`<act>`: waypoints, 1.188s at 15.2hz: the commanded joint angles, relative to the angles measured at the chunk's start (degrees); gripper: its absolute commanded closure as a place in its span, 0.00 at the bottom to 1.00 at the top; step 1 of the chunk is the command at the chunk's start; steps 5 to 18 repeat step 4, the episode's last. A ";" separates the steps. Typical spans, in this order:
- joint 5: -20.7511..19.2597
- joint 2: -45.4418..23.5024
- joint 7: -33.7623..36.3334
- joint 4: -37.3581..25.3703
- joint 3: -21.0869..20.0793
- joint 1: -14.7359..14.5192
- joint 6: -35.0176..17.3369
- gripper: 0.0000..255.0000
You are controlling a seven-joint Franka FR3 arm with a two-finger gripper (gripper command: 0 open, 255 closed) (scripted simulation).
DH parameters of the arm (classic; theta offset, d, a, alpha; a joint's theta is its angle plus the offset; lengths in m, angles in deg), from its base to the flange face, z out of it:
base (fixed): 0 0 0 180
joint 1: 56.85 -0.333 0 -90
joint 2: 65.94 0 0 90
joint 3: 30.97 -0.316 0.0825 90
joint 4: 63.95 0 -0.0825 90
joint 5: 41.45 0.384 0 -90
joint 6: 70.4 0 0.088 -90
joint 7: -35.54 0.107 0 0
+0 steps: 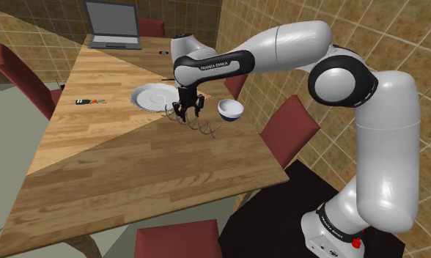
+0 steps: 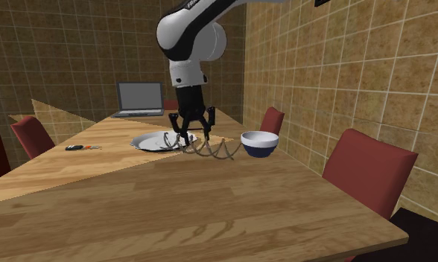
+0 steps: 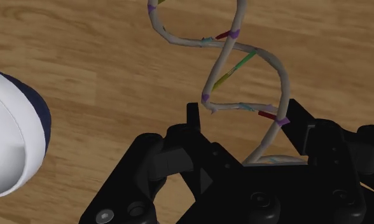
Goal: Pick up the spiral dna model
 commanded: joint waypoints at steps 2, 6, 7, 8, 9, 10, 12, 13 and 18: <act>0.23 1.40 -0.11 -0.15 -0.15 0.06 1.55 1.00; 0.24 1.45 -0.12 -0.20 -0.15 0.06 1.64 1.00; 0.24 1.45 -0.12 -0.20 -0.15 0.06 1.64 1.00; 0.24 1.45 -0.12 -0.20 -0.15 0.06 1.64 1.00; 0.24 1.45 -0.12 -0.20 -0.15 0.06 1.64 1.00; 0.24 1.45 -0.12 -0.20 -0.15 0.06 1.64 1.00; 0.24 1.45 -0.12 -0.20 -0.15 0.06 1.64 1.00; 0.24 1.45 -0.12 -0.20 -0.15 0.06 1.64 1.00; 0.24 1.45 -0.12 -0.20 -0.15 0.06 1.64 1.00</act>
